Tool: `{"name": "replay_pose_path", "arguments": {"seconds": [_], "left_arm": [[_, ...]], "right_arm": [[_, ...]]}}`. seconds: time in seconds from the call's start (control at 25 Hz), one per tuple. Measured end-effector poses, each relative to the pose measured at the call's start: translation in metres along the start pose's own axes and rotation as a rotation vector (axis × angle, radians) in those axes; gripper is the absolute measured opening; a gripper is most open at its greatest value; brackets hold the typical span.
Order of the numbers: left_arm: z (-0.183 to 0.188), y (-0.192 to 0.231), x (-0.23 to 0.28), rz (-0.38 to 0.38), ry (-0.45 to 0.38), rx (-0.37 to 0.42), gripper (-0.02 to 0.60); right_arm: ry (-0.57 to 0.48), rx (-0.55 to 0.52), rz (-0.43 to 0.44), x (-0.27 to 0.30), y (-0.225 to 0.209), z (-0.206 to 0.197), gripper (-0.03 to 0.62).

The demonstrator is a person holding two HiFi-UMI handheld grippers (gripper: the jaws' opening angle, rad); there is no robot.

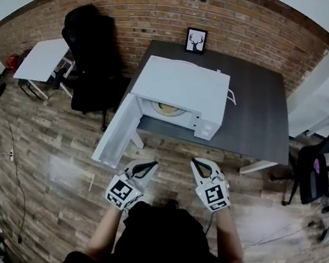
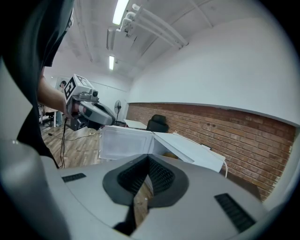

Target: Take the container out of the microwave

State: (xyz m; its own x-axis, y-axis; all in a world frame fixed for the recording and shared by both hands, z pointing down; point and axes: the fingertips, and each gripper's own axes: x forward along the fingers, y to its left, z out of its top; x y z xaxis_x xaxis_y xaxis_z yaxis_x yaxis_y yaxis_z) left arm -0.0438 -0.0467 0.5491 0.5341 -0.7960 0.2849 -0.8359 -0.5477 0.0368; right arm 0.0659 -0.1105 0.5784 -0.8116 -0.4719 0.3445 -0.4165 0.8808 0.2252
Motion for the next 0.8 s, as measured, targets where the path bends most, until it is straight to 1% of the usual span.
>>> {"name": "replay_pose_path", "arguments": {"seconds": [0.24, 0.4, 0.52, 0.64, 0.8], "left_arm": [[-0.002, -0.005, 0.019, -0.011, 0.008, 0.007, 0.002], [-0.002, -0.001, 0.030, -0.011, 0.021, -0.008, 0.002], [-0.003, 0.007, 0.037, -0.018, 0.008, 0.006, 0.002], [-0.007, 0.019, 0.046, -0.023, 0.010, 0.019, 0.002], [-0.003, 0.037, 0.064, -0.025, 0.005, 0.042, 0.002]], "right_arm": [[0.002, 0.028, -0.017, -0.011, -0.010, -0.009, 0.000], [0.021, 0.044, -0.016, -0.015, -0.012, -0.020, 0.000], [0.050, 0.039, -0.028, -0.014, -0.016, -0.027, 0.000], [0.046, 0.046, -0.051, -0.013, -0.024, -0.025, 0.000], [0.058, 0.057, -0.079, -0.013, -0.041, -0.027, 0.000]]}}
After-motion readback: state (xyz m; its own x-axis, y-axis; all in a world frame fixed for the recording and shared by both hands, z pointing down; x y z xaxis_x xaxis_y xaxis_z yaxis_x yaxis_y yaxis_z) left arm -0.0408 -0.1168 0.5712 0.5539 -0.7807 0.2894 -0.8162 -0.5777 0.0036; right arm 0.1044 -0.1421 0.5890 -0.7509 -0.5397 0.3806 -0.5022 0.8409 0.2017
